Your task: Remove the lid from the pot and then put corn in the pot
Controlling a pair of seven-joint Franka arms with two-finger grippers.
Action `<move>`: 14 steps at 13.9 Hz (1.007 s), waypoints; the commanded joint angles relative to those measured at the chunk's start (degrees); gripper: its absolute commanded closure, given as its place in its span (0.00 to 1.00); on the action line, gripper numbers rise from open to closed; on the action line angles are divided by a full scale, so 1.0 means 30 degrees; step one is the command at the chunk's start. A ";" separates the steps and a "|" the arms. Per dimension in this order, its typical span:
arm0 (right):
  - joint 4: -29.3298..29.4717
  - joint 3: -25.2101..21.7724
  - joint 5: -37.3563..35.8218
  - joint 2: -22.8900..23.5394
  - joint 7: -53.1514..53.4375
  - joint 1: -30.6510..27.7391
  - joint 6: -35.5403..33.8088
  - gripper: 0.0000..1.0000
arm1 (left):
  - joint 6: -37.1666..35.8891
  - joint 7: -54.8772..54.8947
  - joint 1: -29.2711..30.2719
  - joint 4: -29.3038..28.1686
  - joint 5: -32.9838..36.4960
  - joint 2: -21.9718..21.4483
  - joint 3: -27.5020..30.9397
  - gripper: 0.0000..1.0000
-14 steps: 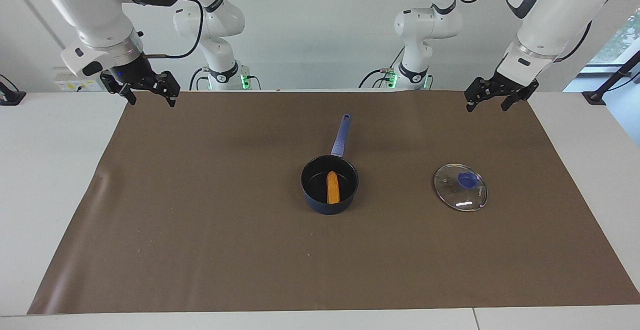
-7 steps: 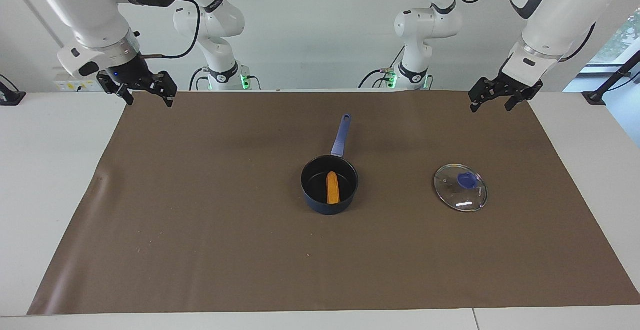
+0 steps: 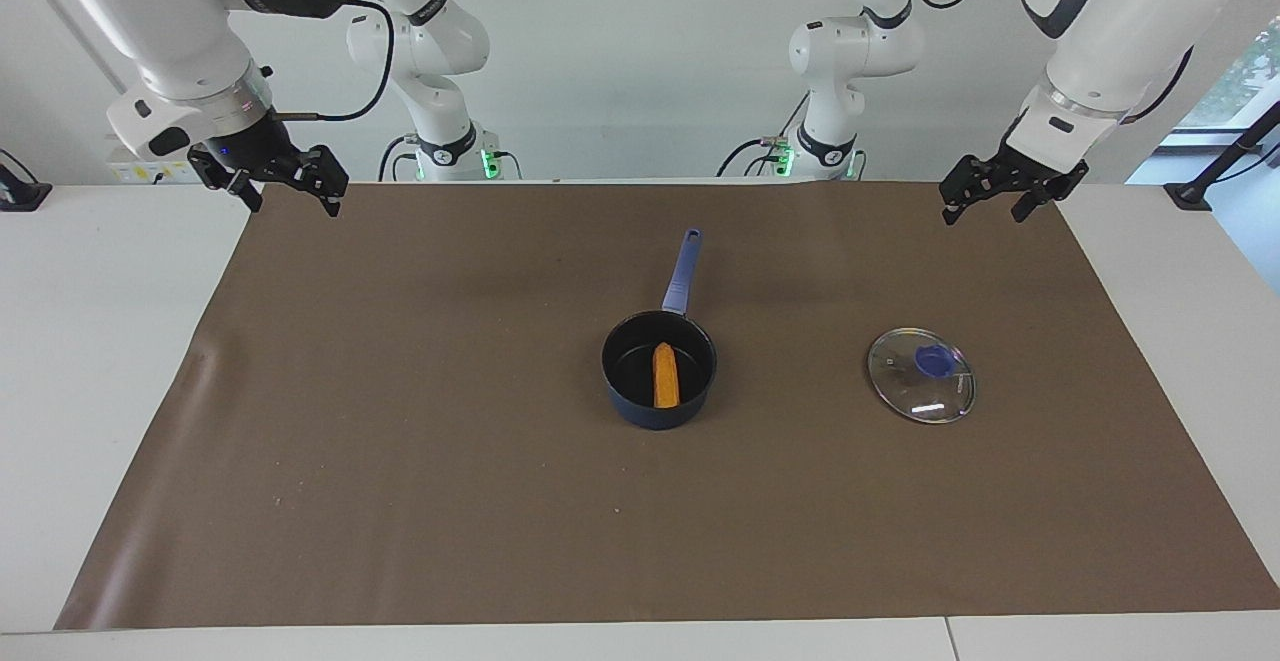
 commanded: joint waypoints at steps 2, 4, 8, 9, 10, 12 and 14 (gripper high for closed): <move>-0.0051 0.0228 0.0255 -0.0140 -0.0542 -0.0429 0.0223 0.00 | -0.0135 0.0470 0.0474 -0.0359 0.0326 -0.0316 -0.0203 0.00; -0.0051 0.0228 0.0314 -0.0170 -0.0542 -0.0400 0.0019 0.00 | -0.0106 0.0411 0.0474 -0.0593 0.0326 -0.0375 -0.0174 0.00; -0.0080 0.0257 0.0285 -0.0228 -0.0542 -0.0370 0.0047 0.00 | 0.2233 0.0586 0.0503 -0.2113 0.0297 -0.0785 -0.0144 0.00; -0.0080 0.0228 0.0285 -0.0229 -0.0571 -0.0399 0.0047 0.00 | 0.2644 0.0616 0.0620 -0.2350 0.0268 -0.0699 -0.0144 0.00; -0.0080 0.0228 0.0285 -0.0200 -0.0571 -0.0429 0.0076 0.00 | 0.2967 0.0587 0.0621 -0.2671 0.0239 -0.0727 -0.0144 0.00; -0.0080 0.0228 0.0285 -0.0228 -0.0542 -0.0429 0.0047 0.00 | 0.2738 0.0353 0.0504 -0.2529 0.0238 -0.0698 -0.0144 0.00; -0.0080 0.0228 0.0285 -0.0229 -0.0571 -0.0400 0.0047 0.00 | 0.2532 0.0556 0.0708 -0.2586 0.0150 -0.0786 -0.0115 0.00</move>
